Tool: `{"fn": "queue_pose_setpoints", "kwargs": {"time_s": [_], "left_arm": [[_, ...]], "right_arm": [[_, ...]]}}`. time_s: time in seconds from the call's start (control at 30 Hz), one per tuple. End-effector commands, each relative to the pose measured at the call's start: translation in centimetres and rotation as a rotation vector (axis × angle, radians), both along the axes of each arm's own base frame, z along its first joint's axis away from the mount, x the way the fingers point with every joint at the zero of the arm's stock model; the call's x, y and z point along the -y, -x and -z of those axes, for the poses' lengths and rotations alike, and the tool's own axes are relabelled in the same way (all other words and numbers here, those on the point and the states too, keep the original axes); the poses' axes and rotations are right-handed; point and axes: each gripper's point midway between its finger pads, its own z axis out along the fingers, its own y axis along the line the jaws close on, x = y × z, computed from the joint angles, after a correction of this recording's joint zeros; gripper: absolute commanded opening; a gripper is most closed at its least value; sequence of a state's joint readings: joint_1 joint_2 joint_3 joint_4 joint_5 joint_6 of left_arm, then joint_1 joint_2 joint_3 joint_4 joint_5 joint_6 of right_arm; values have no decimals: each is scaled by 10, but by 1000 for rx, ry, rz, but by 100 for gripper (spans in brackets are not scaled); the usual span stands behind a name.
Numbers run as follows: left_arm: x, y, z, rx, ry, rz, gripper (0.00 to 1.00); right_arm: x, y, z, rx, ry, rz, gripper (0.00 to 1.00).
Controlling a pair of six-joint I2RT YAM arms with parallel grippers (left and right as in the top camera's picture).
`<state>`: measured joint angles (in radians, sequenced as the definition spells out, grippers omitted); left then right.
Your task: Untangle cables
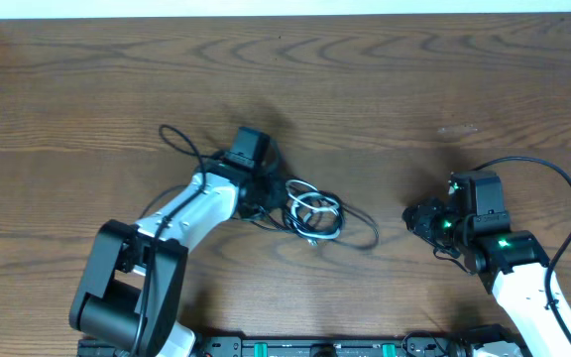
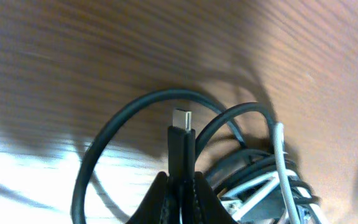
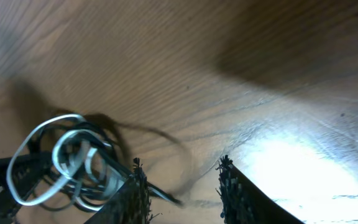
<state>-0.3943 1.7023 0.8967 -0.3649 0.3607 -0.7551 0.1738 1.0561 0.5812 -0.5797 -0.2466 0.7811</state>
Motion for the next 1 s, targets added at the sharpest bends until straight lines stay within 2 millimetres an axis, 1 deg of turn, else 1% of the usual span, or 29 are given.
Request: {"fn": "queue_pose_setpoints", "kwargs": {"time_s": [0.0, 0.1, 0.2, 0.23, 0.4, 0.47, 0.5, 0.63, 0.8, 0.97], "left_arm": [[40, 16, -7, 57, 118, 266, 8], [64, 16, -19, 124, 207, 362, 8], [81, 14, -30, 174, 272, 407, 8], [89, 15, -36, 199, 308, 435, 8], [109, 24, -64, 293, 417, 575, 8], [111, 27, -73, 331, 422, 612, 8], [113, 28, -83, 374, 426, 642, 8], [115, 29, -109, 479, 433, 695, 8], [114, 32, -144, 579, 452, 707, 8], [113, 36, -169, 650, 467, 718, 8]], "right_arm": [[-8, 4, 0, -11, -27, -21, 39], [-8, 6, 1, -17, -26, -22, 42], [-7, 9, 3, -33, -21, -22, 47], [-7, 11, 4, -42, -19, -21, 48], [-5, 14, 6, -57, -7, -17, 54], [-4, 14, 6, -58, -7, -16, 56], [-4, 14, 6, -58, -7, -16, 57], [-4, 14, 6, -59, -7, -16, 61], [-2, 14, 7, -56, 5, -10, 66], [-1, 14, 7, -57, 10, -7, 67]]}}
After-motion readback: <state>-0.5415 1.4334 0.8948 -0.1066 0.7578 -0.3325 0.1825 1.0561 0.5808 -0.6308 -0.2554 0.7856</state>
